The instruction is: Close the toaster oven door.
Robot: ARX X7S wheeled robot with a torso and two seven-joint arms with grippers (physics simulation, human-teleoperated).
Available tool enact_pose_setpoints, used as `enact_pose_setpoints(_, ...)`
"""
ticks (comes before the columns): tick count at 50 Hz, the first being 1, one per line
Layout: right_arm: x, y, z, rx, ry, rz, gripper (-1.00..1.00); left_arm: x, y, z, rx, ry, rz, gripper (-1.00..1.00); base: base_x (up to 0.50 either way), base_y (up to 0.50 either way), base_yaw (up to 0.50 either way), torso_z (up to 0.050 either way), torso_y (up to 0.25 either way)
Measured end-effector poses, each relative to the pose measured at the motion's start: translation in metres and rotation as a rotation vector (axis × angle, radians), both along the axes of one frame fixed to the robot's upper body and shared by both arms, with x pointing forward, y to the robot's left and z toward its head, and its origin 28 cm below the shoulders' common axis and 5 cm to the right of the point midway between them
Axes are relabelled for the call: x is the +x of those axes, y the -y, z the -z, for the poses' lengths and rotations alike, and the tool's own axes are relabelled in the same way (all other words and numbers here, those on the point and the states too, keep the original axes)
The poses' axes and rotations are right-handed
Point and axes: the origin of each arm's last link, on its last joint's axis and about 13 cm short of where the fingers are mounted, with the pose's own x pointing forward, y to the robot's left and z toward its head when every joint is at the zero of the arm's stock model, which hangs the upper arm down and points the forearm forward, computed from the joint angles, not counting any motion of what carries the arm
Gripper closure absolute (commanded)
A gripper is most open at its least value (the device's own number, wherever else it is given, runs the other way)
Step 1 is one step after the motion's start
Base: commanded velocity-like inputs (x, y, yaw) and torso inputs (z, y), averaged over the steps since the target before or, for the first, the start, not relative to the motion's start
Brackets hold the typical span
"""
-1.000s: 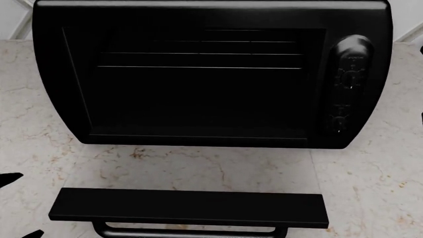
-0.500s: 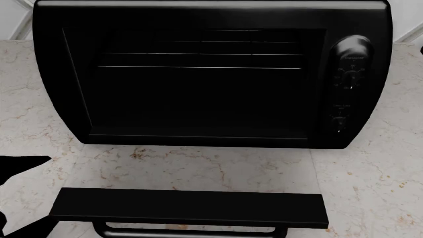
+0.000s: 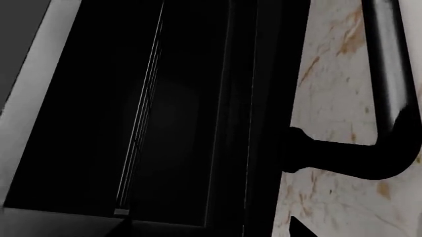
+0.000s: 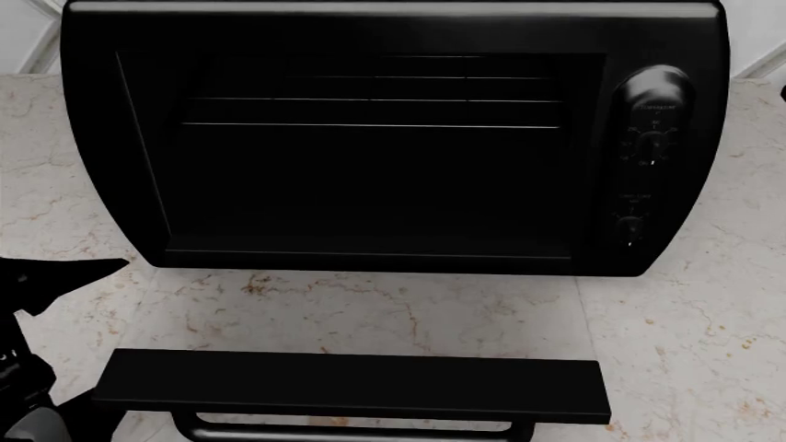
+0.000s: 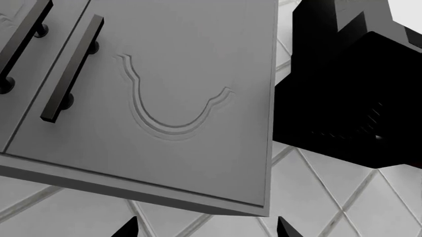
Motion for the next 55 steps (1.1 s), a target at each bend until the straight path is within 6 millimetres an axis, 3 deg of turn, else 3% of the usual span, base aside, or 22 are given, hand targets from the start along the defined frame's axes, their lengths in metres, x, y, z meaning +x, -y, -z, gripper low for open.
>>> enact_pose_setpoints(23,-0.004,0.001,-0.003,0.005,0.014,0.003,-1.0,-0.015,0.018,0.02,-0.309,0.016,-0.107,-1.0,0.0,0.0,0.0,0.0,0.0)
enact_pose_setpoints(43,-0.01,0.003,-0.004,0.012,0.025,0.007,-1.0,-0.032,0.037,0.021,-0.617,-0.066,-0.23,-1.0,0.0,0.0,0.0,0.0,0.002)
enact_pose_setpoints(55,-0.012,0.003,-0.005,0.014,0.029,0.01,-1.0,-0.031,0.05,0.015,-0.796,-0.106,-0.293,-1.0,0.0,0.0,0.0,0.0,0.001)
